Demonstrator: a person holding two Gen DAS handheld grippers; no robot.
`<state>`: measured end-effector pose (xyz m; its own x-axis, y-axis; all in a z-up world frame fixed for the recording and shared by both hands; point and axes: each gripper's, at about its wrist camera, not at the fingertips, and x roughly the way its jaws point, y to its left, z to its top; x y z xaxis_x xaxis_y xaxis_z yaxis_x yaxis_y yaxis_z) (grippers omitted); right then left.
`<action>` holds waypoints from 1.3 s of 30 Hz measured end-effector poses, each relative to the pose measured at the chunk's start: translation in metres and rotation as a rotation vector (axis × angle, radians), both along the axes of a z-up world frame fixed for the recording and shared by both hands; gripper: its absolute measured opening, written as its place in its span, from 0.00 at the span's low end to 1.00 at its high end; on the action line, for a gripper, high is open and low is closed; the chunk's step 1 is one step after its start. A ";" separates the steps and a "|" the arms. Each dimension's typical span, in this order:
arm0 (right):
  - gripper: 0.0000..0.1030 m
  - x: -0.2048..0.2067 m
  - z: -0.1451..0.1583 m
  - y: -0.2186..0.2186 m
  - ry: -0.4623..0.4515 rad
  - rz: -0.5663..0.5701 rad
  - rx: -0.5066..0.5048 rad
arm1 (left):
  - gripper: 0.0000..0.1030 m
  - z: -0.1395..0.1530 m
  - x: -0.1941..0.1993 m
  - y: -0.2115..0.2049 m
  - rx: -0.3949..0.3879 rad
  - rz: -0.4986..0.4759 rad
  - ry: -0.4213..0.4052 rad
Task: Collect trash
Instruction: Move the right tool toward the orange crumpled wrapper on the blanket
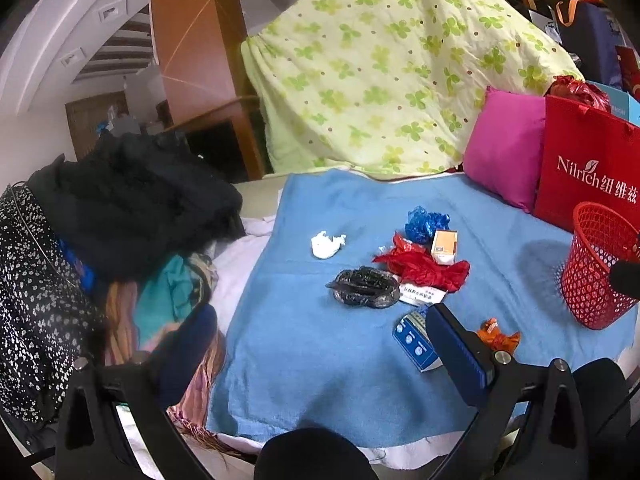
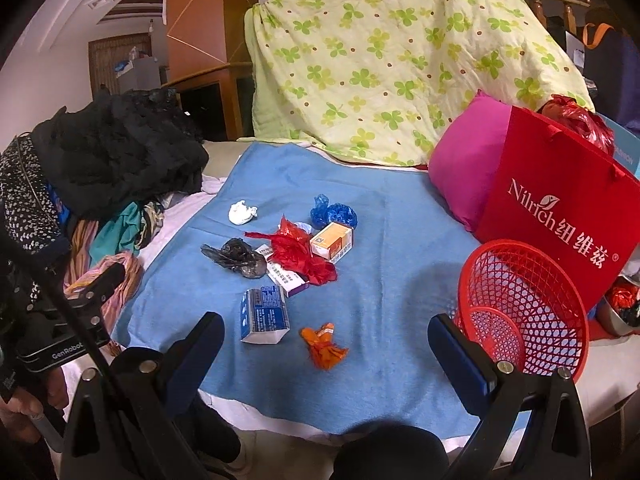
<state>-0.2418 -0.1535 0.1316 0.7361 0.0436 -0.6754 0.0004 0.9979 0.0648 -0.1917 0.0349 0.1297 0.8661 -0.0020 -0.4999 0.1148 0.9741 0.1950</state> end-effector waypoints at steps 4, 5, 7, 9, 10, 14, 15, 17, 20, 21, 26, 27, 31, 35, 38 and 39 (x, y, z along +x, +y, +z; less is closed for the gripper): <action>1.00 0.000 -0.004 -0.001 0.000 -0.002 0.005 | 1.00 -0.005 0.000 -0.001 0.006 -0.001 0.011; 1.00 0.000 -0.006 -0.001 -0.005 -0.004 0.002 | 1.00 -0.006 0.000 -0.001 0.008 -0.002 0.013; 1.00 0.001 -0.010 -0.002 -0.015 -0.007 -0.004 | 1.00 -0.009 0.002 -0.002 0.014 -0.005 0.019; 1.00 0.001 -0.013 -0.001 -0.015 -0.008 -0.011 | 1.00 -0.013 0.003 -0.004 0.020 -0.007 0.030; 1.00 0.002 -0.015 -0.001 -0.013 -0.009 -0.011 | 1.00 -0.014 0.004 -0.005 0.022 -0.008 0.034; 1.00 0.004 -0.020 -0.002 -0.012 -0.014 -0.008 | 1.00 -0.018 0.005 -0.006 0.026 -0.012 0.045; 1.00 0.004 -0.021 -0.001 -0.008 -0.015 -0.016 | 1.00 -0.019 0.006 -0.006 0.027 -0.013 0.047; 1.00 0.004 -0.021 0.000 -0.013 -0.018 -0.016 | 1.00 -0.019 0.005 -0.007 0.028 -0.016 0.048; 1.00 0.003 -0.020 0.002 -0.016 -0.020 -0.032 | 1.00 -0.019 0.005 -0.007 0.027 -0.014 0.047; 1.00 0.002 -0.019 0.003 -0.018 -0.020 -0.039 | 1.00 -0.019 0.005 -0.007 0.026 -0.014 0.047; 1.00 0.000 -0.018 0.009 -0.019 -0.017 -0.074 | 1.00 -0.019 0.006 -0.009 0.030 -0.012 0.056; 1.00 0.000 -0.018 0.010 -0.017 -0.015 -0.081 | 1.00 -0.020 0.006 -0.010 0.031 -0.012 0.058; 1.00 0.001 -0.021 0.010 -0.012 -0.010 -0.087 | 1.00 -0.021 0.007 -0.012 0.041 -0.020 0.066; 1.00 0.002 -0.023 0.009 -0.012 -0.012 -0.079 | 1.00 -0.025 0.008 -0.014 0.050 -0.028 0.072; 1.00 0.002 -0.024 0.008 -0.008 -0.016 -0.080 | 1.00 -0.027 0.008 -0.016 0.054 -0.031 0.076; 1.00 0.002 -0.025 0.007 -0.007 -0.017 -0.078 | 1.00 -0.028 0.008 -0.016 0.056 -0.032 0.079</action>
